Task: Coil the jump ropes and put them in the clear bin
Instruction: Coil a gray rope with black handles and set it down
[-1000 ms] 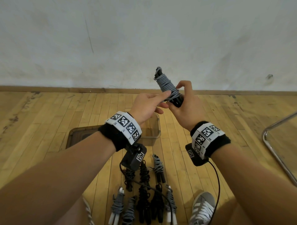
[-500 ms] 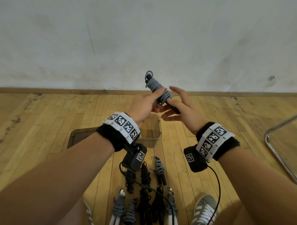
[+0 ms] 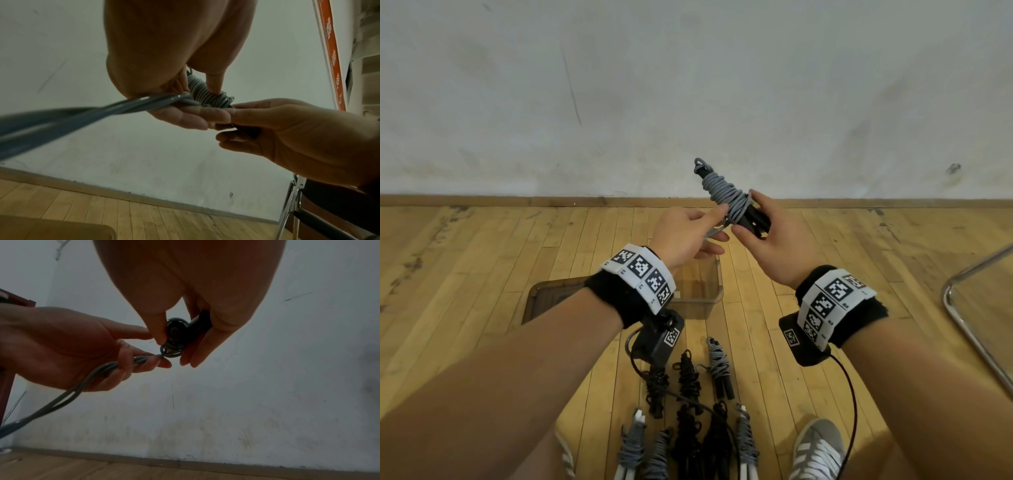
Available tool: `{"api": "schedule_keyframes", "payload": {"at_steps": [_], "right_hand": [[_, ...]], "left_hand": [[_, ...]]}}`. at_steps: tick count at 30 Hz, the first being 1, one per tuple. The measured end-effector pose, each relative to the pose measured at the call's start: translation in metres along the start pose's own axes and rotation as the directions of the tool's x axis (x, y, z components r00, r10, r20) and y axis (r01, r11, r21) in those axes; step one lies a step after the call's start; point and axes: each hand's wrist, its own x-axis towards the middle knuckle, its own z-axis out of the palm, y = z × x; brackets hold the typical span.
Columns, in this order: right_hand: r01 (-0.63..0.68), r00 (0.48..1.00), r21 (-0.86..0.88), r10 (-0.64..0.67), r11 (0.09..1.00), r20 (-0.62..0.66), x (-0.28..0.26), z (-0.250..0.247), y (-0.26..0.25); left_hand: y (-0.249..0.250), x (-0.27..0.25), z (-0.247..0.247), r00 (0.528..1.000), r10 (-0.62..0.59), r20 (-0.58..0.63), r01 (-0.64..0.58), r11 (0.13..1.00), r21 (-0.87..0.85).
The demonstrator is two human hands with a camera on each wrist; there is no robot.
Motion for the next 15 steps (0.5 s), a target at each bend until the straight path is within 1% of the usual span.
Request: {"api": "schedule_keyframes", "payload": {"at_steps": [4,6,8,11,15], "right_hand": [[0.012,0.999,-0.056,-0.014,0.998,-0.033,0.0008,0.0007,-0.0015],[-0.014,0.997,-0.103,0.005,0.995,-0.082,0.0017,-0.0017,-0.001],[-0.046,0.993,-0.104,0.034,0.994,-0.115,0.0014,-0.0048,-0.001],[-0.037,0.992,-0.075,0.027,0.996,-0.119,0.0004,-0.0052,0.0003],[-0.007,0.995,-0.129,-0.006,0.992,-0.095,-0.001,0.0018,0.001]], "left_hand": [[-0.0004,-0.0002,0.0008,0.999,-0.034,-0.035,0.034,0.999,0.005],[-0.0002,-0.0004,0.0017,0.998,-0.036,-0.045,0.036,0.999,-0.006],[-0.0001,-0.0009,0.0032,0.999,-0.025,-0.04,0.024,0.999,-0.029],[-0.0007,-0.0003,0.0046,0.998,-0.024,-0.057,0.02,0.997,-0.068],[-0.0017,0.001,0.0055,0.997,-0.043,-0.071,0.037,0.996,-0.086]]}}
